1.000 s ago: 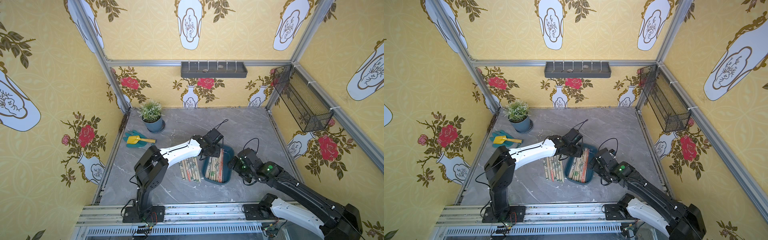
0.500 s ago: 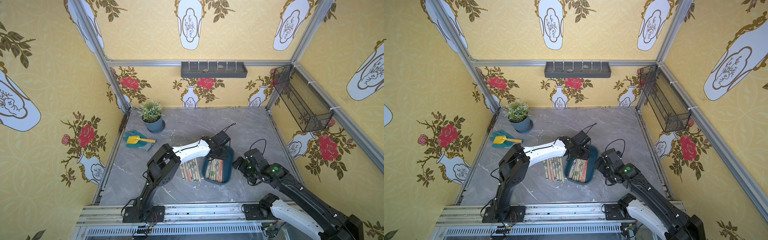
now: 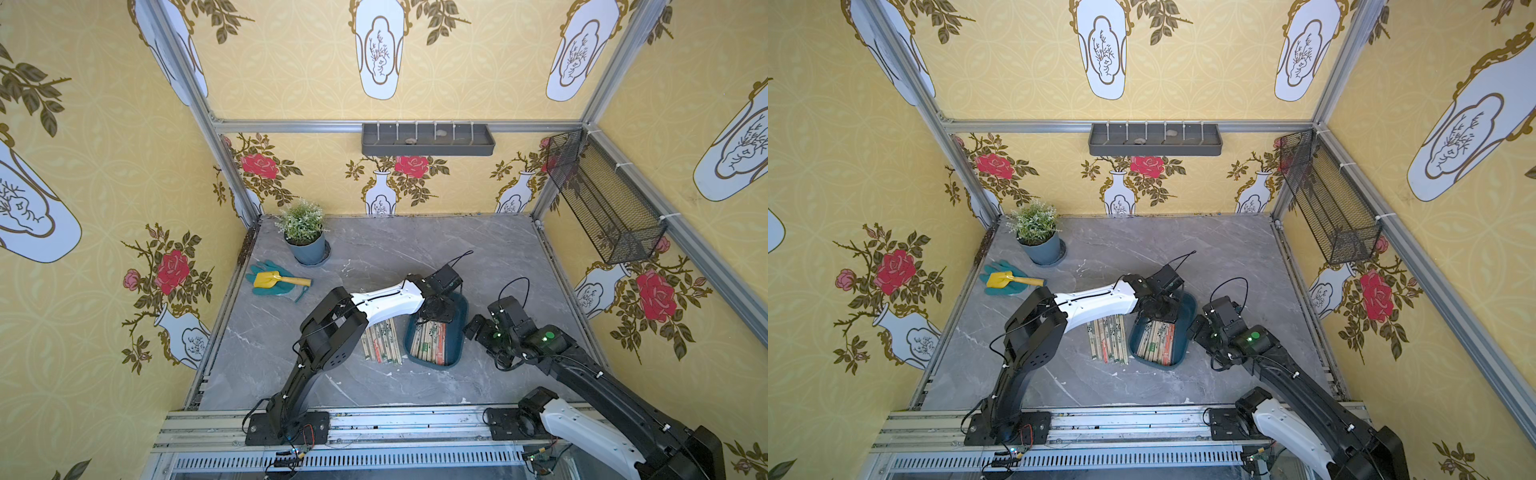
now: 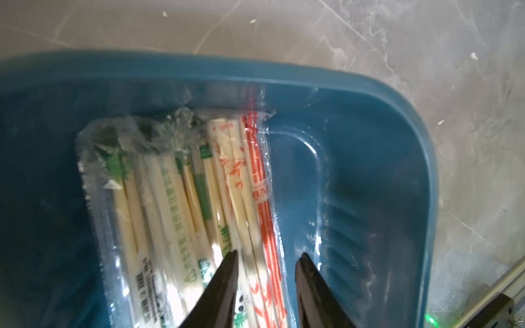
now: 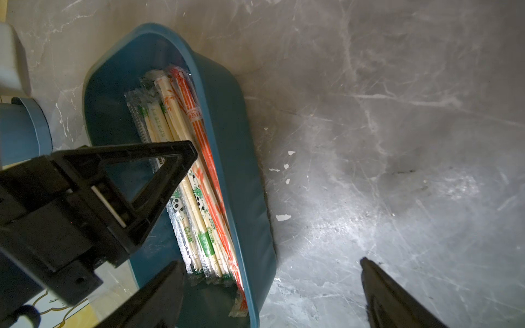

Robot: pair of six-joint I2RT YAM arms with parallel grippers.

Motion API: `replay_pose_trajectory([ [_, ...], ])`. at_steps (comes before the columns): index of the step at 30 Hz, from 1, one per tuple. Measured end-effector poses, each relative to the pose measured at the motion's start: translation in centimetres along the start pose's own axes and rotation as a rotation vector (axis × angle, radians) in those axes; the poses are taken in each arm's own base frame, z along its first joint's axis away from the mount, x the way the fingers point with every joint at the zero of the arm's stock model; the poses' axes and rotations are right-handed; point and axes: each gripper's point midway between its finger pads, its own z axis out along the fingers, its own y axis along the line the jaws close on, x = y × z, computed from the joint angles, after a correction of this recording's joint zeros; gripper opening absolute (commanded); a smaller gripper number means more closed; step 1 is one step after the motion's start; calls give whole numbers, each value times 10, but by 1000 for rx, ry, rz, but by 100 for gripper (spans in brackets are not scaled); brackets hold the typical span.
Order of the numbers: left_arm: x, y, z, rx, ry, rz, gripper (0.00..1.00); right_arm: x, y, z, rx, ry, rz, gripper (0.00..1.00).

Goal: Take the paired disposable chopsticks out of the storage box
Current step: Pick up the paired disposable chopsticks from the storage box.

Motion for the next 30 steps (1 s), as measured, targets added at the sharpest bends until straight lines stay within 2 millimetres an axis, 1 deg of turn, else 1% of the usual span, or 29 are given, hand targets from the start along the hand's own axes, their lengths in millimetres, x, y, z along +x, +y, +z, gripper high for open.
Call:
replay_pose_trajectory([
  [7,2,2,5,-7,8,-1,33,0,-3,2,7,2,5,98],
  [13,3,3,7,-9,12,-1,27,1,-4,2,7,5,6,98],
  [18,4,4,10,-12,16,-1,23,1,-5,2,9,7,7,98],
  [22,5,5,12,-14,19,-5,17,1,-5,2,7,5,7,97],
  [30,5,1,12,-1,20,-12,1,1,-6,3,11,5,9,97],
])
